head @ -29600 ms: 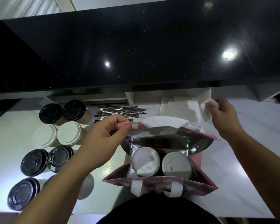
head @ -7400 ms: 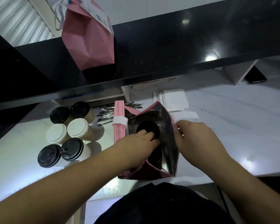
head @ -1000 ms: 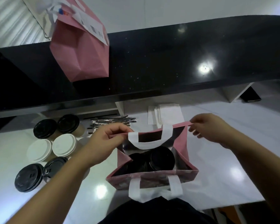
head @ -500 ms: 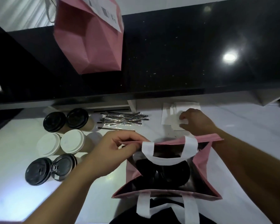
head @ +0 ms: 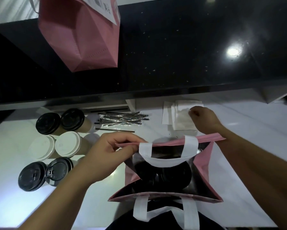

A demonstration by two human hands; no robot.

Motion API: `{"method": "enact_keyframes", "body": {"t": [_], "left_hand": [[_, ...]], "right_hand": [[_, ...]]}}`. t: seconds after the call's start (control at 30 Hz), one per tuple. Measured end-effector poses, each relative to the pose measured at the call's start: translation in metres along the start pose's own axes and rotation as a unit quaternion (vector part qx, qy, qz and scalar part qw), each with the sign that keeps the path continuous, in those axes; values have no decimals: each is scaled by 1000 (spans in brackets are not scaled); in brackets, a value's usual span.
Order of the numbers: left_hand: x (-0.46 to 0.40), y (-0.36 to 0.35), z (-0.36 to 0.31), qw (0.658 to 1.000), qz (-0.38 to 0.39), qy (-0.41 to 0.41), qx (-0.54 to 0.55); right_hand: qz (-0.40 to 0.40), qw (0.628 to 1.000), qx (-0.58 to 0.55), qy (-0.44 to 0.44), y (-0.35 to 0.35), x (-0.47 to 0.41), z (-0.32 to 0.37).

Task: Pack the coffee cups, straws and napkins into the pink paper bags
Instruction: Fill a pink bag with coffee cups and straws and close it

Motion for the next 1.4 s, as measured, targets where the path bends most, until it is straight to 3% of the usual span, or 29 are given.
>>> {"method": "enact_keyframes", "body": {"t": [0.3, 0.5, 0.73, 0.87, 0.97, 1.07, 1.23, 1.3, 1.4], "left_hand": [[-2, 3, 2, 999, -29, -8, -12], [-4, 3, 3, 998, -55, -34, -23], [-3, 2, -6, 993, -72, -69, -68], [-6, 3, -5, 990, -84, -63, -92], [-11, 3, -3, 992, -89, -46, -80], [-13, 4, -4, 992, -106, -39, -60], [-12, 3, -9, 990, -119, -29, -64], [-11, 3, -11, 991, -117, -30, -64], [-9, 3, -14, 991, -116, -34, -64]], "right_hand": [[-163, 975, -150, -27, 41, 17, -8], [-195, 945, -257, -44, 99, 84, 13], [-280, 910, -301, 43, 185, 189, 74], [-260, 931, -188, 172, 206, 224, 118], [-184, 945, -72, 263, 188, 234, 151], [-106, 932, 59, 341, 146, 230, 175], [56, 902, 287, 319, 79, 203, 182], [31, 906, 290, 306, 81, 197, 186], [-83, 894, 226, 378, 87, 202, 200]]}}
Point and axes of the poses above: each hand's wrist, its own x-axis away from the middle knuckle, its own y-axis out of the back of the hand, z = x × y, the point moved 5 cm from there along -x, towards the middle knuckle, and after that the axes turned 7 degrees about -z, right-handed, at the moved point
